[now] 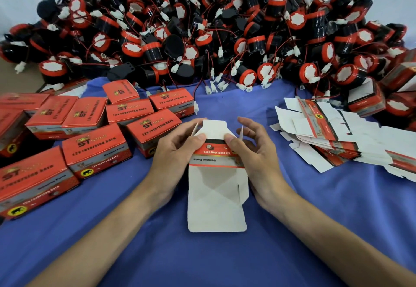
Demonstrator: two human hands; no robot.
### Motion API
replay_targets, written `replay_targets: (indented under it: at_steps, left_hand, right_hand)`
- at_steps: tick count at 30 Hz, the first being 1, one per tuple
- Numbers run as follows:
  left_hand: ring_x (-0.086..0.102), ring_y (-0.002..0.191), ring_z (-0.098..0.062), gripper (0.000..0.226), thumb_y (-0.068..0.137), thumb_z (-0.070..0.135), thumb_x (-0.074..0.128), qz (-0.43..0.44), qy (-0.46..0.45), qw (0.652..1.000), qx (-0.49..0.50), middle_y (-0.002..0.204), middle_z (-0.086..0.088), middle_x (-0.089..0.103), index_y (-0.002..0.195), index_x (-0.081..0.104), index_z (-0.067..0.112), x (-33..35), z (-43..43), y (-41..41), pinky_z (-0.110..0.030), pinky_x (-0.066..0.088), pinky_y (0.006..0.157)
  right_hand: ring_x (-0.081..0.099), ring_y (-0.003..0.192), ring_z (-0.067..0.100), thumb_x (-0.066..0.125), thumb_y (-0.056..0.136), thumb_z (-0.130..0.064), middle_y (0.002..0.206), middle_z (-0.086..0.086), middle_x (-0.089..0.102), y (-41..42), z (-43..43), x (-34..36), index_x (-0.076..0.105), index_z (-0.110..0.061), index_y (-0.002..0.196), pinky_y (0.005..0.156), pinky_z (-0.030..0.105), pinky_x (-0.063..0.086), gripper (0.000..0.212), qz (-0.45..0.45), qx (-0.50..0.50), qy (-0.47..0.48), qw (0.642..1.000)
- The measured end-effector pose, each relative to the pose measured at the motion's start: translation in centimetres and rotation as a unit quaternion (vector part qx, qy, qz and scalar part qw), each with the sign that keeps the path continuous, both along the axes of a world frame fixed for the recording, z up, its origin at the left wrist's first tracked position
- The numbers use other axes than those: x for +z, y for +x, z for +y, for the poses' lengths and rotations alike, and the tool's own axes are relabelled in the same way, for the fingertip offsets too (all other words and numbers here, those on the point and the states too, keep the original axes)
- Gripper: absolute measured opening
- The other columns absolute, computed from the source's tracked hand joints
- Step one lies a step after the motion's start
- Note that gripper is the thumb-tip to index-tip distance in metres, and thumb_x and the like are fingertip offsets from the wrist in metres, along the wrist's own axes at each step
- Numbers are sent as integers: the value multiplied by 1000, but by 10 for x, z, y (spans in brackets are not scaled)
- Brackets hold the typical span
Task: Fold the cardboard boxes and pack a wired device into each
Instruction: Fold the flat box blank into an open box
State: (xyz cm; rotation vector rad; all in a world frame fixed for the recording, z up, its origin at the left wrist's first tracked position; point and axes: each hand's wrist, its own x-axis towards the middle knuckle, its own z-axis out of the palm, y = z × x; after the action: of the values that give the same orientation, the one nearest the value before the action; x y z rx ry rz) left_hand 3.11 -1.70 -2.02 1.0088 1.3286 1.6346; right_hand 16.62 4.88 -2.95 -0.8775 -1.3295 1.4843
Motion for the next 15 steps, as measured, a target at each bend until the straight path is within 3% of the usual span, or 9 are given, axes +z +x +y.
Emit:
replay_targets:
  at_steps: [3, 10, 15]
  left_hand:
    - [70, 91, -17, 27, 93, 14, 56, -4, -20, 1000, -11, 112, -3, 71, 111, 68, 30, -1, 1, -1, -25, 55, 72]
    - [69, 78, -7, 36, 100, 21, 45, 49, -29, 996, -62, 86, 5, 75, 88, 75, 38, -2, -1, 2, -16, 52, 68]
    - [59, 67, -8, 27, 98, 27, 49, 94, -42, 994, -27, 69, 3, 62, 76, 56, 14, -5, 0, 4, -21, 47, 63]
  right_hand:
    - [65, 94, 20, 67, 87, -16, 112, 1, 59, 0, -1, 3, 58, -33, 109, 71, 28, 56, 29, 11, 15, -18, 1000]
    - [66, 80, 21, 66, 88, -15, 86, 5, 70, 0, -2, 6, 69, -12, 87, 74, 36, 55, 4, -9, -10, -44, 999]
    - [66, 76, 22, 65, 88, -13, 79, 5, 70, 2, -2, 8, 70, -11, 82, 74, 38, 54, 8, -7, -10, -49, 999]
